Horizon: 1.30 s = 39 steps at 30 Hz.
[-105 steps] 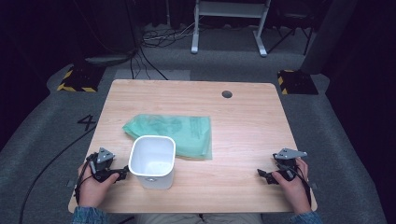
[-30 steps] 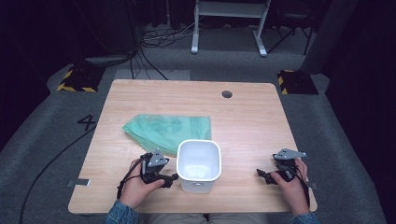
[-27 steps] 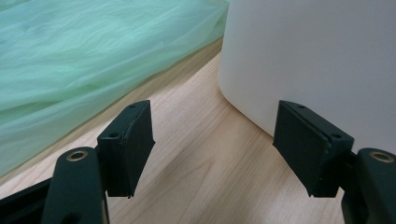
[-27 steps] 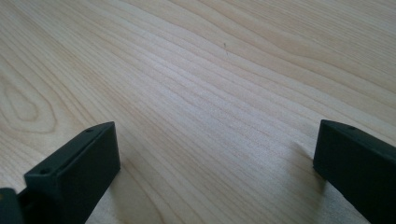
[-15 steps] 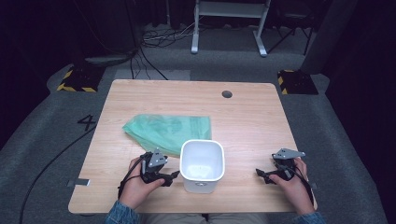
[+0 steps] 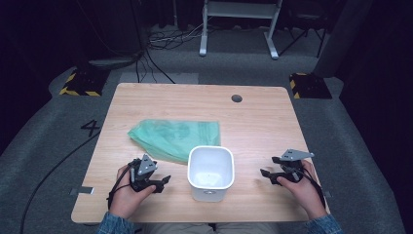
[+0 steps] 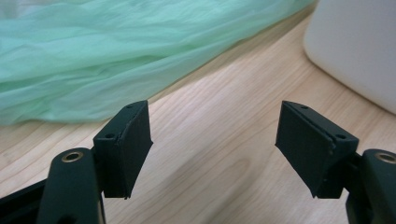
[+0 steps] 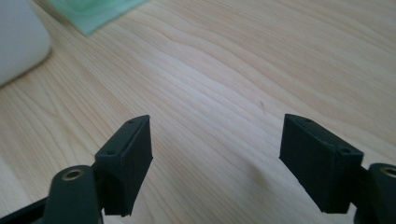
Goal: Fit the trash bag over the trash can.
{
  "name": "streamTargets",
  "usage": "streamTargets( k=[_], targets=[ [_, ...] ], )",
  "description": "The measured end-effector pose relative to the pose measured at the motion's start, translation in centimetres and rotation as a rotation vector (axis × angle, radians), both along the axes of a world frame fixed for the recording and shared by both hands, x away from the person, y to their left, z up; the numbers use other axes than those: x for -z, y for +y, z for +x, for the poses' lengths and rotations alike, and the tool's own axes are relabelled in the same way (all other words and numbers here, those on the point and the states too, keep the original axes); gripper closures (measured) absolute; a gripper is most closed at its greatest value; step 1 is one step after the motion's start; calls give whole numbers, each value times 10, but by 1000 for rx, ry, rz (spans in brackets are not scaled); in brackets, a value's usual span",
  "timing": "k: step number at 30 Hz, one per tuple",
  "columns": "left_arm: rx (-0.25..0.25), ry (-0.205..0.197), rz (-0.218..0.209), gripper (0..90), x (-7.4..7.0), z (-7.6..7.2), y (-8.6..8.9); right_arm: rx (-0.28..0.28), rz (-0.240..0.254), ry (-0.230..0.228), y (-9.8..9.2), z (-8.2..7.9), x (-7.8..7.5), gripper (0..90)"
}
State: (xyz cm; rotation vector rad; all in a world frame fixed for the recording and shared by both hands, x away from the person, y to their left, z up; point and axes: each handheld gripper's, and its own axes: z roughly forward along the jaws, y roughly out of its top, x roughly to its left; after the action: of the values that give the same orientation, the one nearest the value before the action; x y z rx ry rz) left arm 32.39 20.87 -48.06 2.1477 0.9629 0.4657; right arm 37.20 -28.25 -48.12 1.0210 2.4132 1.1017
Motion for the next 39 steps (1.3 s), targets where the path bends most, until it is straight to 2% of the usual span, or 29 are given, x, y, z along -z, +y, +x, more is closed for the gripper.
streamTargets(
  k=[3, 5, 7, 9, 16, 21, 28, 33, 35, 39],
  targets=[
    [-17, 0, 3, 268, 3, 1, 8, -47, -6, -10, 12, 5, -6, 268],
    [-25, 4, -5, 269, 4, 0, 11, -59, -2, -10, 16, 7, -7, 268],
    [-39, 1, -5, 269, 7, -1, 15, -87, -9, -12, 28, 15, -10, 268],
    [-54, 7, -5, 270, 9, -3, 21, -94, -11, -14, 31, 17, -10, 269],
    [-94, 20, 9, 280, 13, -13, 37, -168, -3, -19, 64, 38, -11, 267],
    [-109, 26, 7, 282, 15, -16, 43, -244, -12, -18, 91, 57, -3, 255],
    [-106, 35, 7, 279, 19, -17, 43, -322, -6, -18, 123, 70, 6, 244],
    [-101, 33, 5, 277, 18, -17, 42, -349, 11, 0, 137, 77, 17, 237],
    [-101, 35, 5, 277, 18, -17, 42, -366, -8, -3, 143, 77, 21, 254],
    [-92, 41, 5, 274, 17, -17, 40, -363, -16, -15, 149, 77, 23, 247]
  ],
)
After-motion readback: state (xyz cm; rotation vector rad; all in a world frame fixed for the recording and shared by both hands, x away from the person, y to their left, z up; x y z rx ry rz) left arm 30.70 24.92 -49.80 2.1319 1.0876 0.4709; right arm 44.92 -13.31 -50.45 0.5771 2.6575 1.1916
